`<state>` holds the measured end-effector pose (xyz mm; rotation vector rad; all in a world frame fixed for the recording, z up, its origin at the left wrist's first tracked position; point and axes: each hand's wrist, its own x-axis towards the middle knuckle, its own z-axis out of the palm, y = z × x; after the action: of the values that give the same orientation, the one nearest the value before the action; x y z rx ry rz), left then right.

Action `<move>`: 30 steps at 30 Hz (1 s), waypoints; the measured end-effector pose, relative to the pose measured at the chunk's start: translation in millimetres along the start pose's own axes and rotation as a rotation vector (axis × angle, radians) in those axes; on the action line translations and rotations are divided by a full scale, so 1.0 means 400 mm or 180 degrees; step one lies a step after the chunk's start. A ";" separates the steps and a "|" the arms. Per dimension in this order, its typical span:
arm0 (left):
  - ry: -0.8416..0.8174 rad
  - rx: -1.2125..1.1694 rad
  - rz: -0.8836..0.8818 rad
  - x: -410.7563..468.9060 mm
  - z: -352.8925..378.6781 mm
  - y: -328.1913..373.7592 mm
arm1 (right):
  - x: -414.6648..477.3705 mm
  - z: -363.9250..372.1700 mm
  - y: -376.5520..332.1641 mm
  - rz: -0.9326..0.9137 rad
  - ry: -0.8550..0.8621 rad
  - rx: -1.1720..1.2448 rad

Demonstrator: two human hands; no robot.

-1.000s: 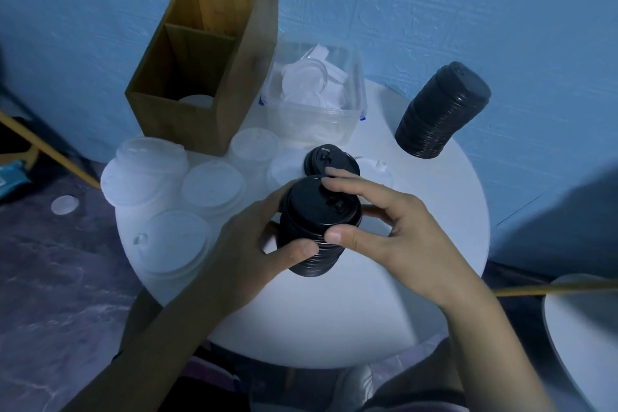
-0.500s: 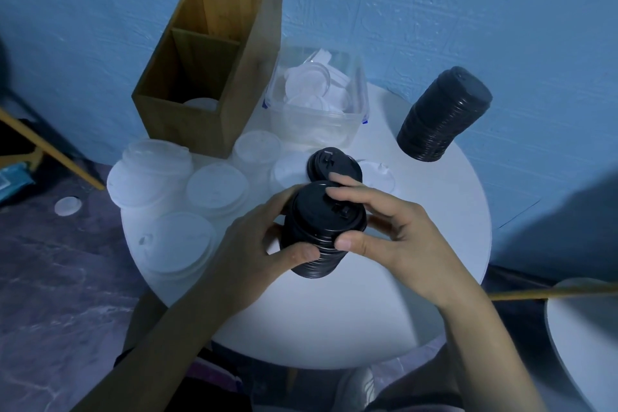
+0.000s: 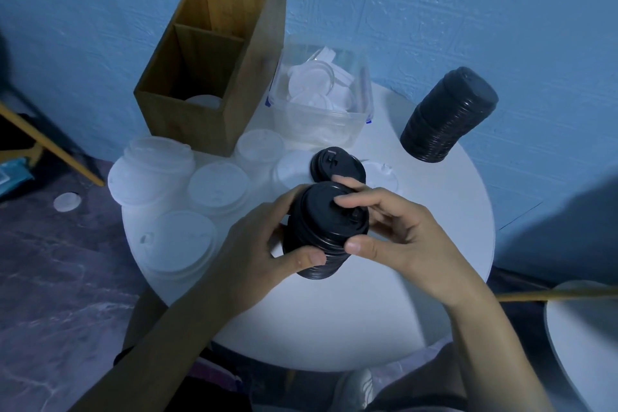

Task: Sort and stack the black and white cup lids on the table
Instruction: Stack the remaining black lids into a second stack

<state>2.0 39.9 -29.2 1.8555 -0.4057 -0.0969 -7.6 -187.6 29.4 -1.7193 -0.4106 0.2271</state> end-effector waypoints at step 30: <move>0.0043 0.0022 0.0012 -0.002 0.005 -0.004 | -0.017 0.073 -0.008 -0.0021 0.0579 -0.0850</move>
<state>1.1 38.7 -31.6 1.8612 -0.4007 -0.0804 -25.3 -163.4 26.4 -1.9811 -0.3227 0.0095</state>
